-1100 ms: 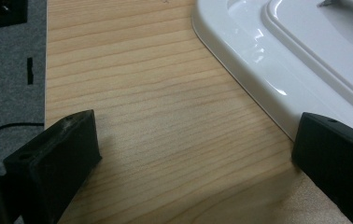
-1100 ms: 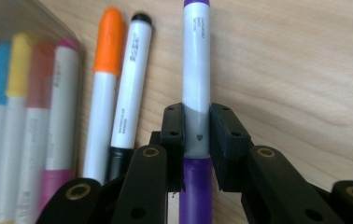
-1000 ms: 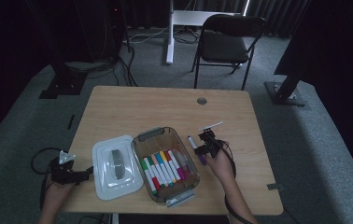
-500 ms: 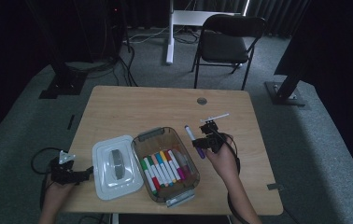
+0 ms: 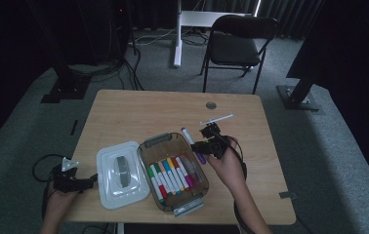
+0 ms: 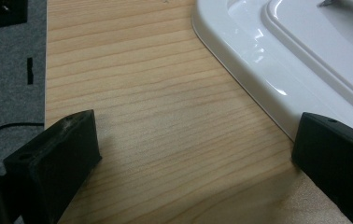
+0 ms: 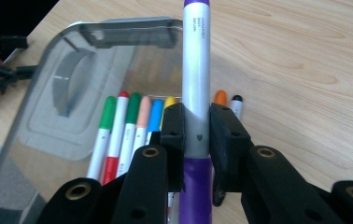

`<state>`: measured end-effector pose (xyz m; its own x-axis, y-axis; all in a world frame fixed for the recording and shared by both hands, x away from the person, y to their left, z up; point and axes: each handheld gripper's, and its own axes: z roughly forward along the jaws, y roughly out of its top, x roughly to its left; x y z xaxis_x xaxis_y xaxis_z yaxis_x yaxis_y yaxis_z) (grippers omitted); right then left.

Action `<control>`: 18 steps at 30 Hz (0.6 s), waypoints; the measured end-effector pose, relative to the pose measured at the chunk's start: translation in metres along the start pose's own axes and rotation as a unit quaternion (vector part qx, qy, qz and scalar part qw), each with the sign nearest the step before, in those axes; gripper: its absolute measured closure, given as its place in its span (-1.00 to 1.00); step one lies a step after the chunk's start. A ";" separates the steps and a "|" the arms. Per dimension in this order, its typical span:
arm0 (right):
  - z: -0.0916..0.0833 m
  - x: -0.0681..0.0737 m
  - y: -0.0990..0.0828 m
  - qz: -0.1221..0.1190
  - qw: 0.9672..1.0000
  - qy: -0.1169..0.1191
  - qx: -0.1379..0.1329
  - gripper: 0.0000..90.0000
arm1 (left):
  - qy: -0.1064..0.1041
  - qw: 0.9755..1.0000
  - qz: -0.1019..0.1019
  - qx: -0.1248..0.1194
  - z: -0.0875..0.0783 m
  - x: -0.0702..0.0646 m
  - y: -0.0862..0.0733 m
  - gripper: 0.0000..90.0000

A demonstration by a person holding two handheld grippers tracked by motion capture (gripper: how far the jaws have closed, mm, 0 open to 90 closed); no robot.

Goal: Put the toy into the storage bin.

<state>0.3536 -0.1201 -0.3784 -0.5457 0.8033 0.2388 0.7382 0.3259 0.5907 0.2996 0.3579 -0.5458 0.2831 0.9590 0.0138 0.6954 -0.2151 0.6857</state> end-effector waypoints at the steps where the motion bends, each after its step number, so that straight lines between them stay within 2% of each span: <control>1: 0.000 0.007 0.002 -0.009 1.000 0.003 0.002 0.70 | 0.000 1.000 0.000 0.000 0.000 0.000 0.000 -0.97; 6: 0.003 0.019 0.004 -0.020 1.000 0.013 0.008 0.70 | 0.000 1.000 0.000 0.000 0.000 0.000 0.000 -0.97; 7: 0.006 0.025 0.004 -0.027 0.999 0.019 0.012 0.70 | 0.000 1.000 0.000 0.000 0.000 0.000 0.000 -0.97; 14: 0.020 0.042 0.004 -0.039 0.998 0.034 0.027 0.70 | 0.000 1.000 0.000 0.001 0.000 0.000 0.000 -0.97; 18: 0.032 0.051 0.002 -0.047 0.997 0.040 0.045 0.70 | 0.000 1.000 0.000 0.001 0.000 0.000 0.000 -0.97</control>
<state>0.3400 -0.0622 -0.3896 -0.6413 0.7257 0.2491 0.7131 0.4437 0.5428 0.2996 0.3580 -0.5457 0.2837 0.9588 0.0139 0.6960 -0.2158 0.6848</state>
